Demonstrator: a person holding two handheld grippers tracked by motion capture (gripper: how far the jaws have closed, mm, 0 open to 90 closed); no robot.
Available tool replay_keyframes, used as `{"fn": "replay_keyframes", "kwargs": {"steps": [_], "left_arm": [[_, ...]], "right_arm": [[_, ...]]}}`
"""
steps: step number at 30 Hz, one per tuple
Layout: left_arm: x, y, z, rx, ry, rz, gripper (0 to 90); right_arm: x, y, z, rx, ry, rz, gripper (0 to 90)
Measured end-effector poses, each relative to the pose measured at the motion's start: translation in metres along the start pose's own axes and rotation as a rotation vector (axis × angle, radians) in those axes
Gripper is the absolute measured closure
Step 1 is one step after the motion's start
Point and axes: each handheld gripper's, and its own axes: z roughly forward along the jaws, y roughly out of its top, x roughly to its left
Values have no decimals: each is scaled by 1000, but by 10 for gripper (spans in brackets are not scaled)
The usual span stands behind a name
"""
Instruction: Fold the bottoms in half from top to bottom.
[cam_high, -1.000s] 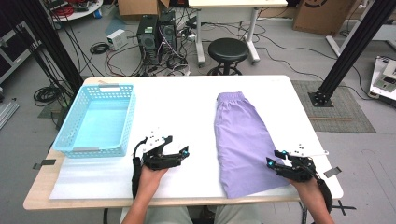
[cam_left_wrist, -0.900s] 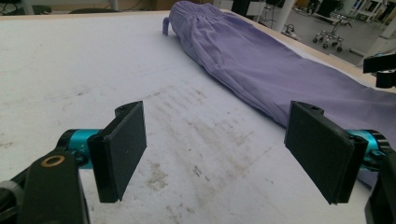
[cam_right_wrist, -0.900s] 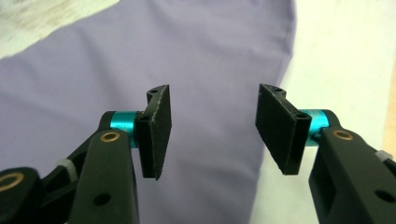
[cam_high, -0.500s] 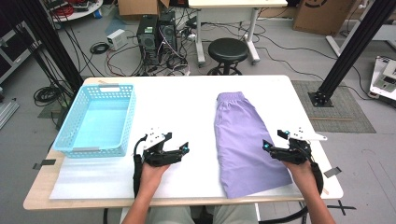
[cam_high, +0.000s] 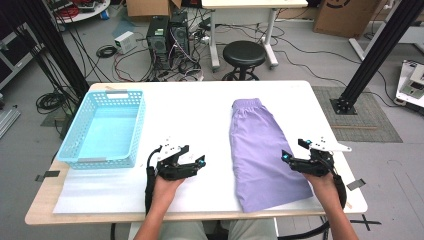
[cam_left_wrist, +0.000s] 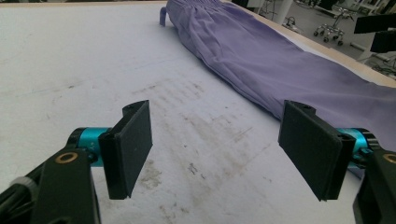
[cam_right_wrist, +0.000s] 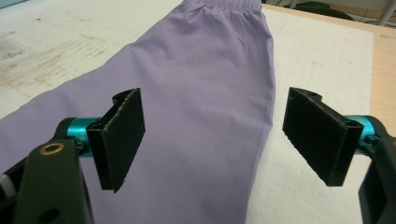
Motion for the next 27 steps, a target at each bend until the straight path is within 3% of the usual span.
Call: {"fn": "replay_keyframes", "kwargs": {"steps": [6,13,16,18,22,23,27], "left_arm": [[-3,0,1,4,-16,-4,259],[-13,-1,8,23,-53,-39,239],[-21,-2,14,61,-63,-46,251],[-26,-3,19,89,-86,-57,305],[-41,-7,30,171,-154,-58,435],[-45,-8,33,184,-161,-58,465],[-59,-11,44,221,-191,-59,475]], "right_arm": [[1,-1,0,6,-4,-5,213],[3,-3,3,24,-6,-20,246],[4,-5,4,33,-5,-27,246],[4,-6,4,40,-12,-28,252],[0,-9,4,74,-29,-5,310],[-1,-10,5,81,-29,-3,364],[-2,-11,5,107,-12,2,442]]}}
